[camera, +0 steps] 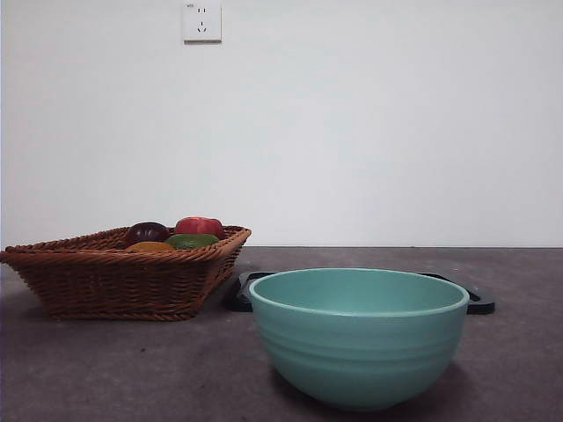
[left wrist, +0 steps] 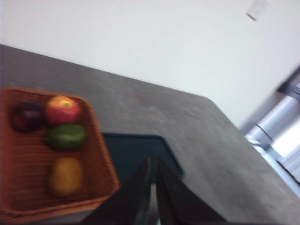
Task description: Pick up the wifruite, put it on the bowl, pick up the plate, put it on desk
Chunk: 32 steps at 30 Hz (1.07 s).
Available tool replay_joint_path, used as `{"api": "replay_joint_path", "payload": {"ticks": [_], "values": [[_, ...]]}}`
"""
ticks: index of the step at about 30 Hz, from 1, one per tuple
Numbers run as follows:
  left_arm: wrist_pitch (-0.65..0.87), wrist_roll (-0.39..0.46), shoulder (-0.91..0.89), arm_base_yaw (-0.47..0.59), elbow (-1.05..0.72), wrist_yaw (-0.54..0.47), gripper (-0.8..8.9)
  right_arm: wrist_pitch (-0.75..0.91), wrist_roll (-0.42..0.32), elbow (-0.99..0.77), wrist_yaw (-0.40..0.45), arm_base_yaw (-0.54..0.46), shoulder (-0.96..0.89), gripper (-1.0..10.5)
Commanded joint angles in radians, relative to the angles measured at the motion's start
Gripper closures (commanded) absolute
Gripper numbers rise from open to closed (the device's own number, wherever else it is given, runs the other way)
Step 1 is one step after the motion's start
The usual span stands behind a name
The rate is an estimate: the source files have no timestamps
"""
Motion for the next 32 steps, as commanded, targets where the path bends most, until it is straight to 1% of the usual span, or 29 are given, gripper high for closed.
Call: {"api": "replay_joint_path", "payload": {"ticks": [1,4,7,10,14,18,21,27,28,29,31,32], "values": [[-0.004,0.024,0.057,-0.003,0.044,0.056,7.96,-0.01,-0.04,0.03,-0.097,0.004,0.058,9.4],[-0.056,0.087,0.117,-0.004,0.085,0.098,7.96,-0.014,-0.097,0.035,-0.153,0.004,0.101,9.4],[-0.142,0.155,0.172,-0.013,0.129,0.098,7.96,-0.013,-0.16,0.035,-0.211,0.004,0.138,9.4],[-0.194,0.21,0.213,-0.038,0.156,0.099,7.96,-0.013,-0.185,0.035,-0.254,0.004,0.17,9.4],[-0.206,0.227,0.249,-0.079,0.161,0.106,7.96,-0.013,-0.202,0.035,-0.277,0.004,0.201,9.4],[-0.223,0.239,0.289,-0.143,0.161,0.109,7.95,-0.005,-0.215,0.035,-0.275,0.004,0.217,9.4],[-0.227,0.246,0.314,-0.18,0.161,0.109,7.95,0.012,-0.255,0.035,-0.274,0.004,0.217,9.4],[-0.234,0.259,0.332,-0.203,0.161,0.109,7.75,0.047,-0.262,0.035,-0.271,0.004,0.216,9.4],[-0.235,0.261,0.332,-0.203,0.161,0.109,7.57,0.046,-0.262,0.035,-0.271,0.004,0.216,9.4],[-0.235,0.261,0.332,-0.203,0.161,0.109,7.18,0.045,-0.262,0.035,-0.271,0.004,0.216,9.4],[-0.235,0.261,0.332,-0.203,0.161,0.109,5.96,0.045,-0.262,0.035,-0.271,0.004,0.216,9.3],[-0.235,0.265,0.332,-0.203,0.161,0.109,5.18,0.045,-0.262,0.035,-0.27,0.004,0.216,9.0]]}}
